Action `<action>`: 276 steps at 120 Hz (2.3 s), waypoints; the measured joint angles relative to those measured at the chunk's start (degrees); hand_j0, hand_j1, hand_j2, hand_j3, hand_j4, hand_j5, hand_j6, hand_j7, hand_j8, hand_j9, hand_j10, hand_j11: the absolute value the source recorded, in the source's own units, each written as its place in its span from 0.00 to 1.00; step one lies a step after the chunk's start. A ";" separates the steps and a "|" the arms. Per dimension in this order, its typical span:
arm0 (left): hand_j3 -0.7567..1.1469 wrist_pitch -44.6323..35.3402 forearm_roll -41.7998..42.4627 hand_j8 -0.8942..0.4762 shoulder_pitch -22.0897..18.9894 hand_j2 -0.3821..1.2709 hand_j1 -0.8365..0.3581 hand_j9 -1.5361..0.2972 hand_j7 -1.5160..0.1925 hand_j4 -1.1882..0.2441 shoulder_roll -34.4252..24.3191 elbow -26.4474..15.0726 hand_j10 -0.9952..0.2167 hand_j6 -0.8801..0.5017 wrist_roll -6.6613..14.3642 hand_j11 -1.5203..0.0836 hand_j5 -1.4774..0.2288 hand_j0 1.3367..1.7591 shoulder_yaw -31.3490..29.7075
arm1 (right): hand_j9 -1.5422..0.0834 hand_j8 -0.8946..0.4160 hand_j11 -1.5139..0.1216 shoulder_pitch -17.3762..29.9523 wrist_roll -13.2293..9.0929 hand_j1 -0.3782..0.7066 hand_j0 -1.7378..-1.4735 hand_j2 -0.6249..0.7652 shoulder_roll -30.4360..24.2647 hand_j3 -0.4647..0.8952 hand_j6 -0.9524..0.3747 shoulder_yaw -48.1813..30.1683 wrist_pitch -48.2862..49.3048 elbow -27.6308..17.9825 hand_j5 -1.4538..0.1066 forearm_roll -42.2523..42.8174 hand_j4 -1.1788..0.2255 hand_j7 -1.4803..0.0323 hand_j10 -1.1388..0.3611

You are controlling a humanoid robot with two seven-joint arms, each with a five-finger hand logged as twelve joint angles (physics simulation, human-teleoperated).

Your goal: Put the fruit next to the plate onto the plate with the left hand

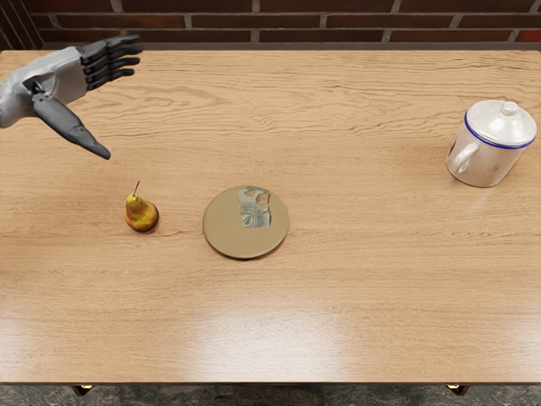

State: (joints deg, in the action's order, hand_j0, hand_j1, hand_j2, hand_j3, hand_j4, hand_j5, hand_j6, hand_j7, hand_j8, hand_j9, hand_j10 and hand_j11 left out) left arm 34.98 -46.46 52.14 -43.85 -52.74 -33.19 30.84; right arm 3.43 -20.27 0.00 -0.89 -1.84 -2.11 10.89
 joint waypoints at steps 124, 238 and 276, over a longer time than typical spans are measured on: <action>0.40 0.00 0.89 0.63 -6.30 0.24 0.97 0.82 0.87 0.81 1.33 -0.14 0.80 0.62 -1.81 0.93 0.85 0.76 -7.65 | 0.95 0.68 0.93 0.00 -0.01 0.03 0.30 0.45 0.00 0.34 0.72 0.01 0.00 0.00 0.93 0.00 0.84 0.98 0.76; 0.40 -9.75 16.14 0.64 -11.80 0.24 0.97 0.82 0.87 0.81 6.82 2.90 0.80 0.62 -1.81 0.93 0.85 0.76 -12.45 | 0.95 0.68 0.93 0.00 0.00 0.03 0.30 0.45 0.00 0.34 0.72 0.01 0.00 0.00 0.93 0.00 0.84 0.98 0.76; 0.40 -11.47 16.11 0.64 -12.23 0.24 0.97 0.82 0.87 0.81 8.63 5.37 0.80 0.62 -1.81 0.93 0.85 0.76 -12.83 | 0.95 0.68 0.93 0.00 0.00 0.03 0.30 0.45 0.00 0.34 0.72 0.00 0.00 0.00 0.93 0.00 0.84 0.98 0.76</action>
State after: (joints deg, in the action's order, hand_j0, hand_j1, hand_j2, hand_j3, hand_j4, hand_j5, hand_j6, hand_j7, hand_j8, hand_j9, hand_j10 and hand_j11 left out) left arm 23.51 -30.35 39.91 -35.22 -47.37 -35.00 18.01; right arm 3.43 -20.27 0.00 -0.89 -1.85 -2.11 10.90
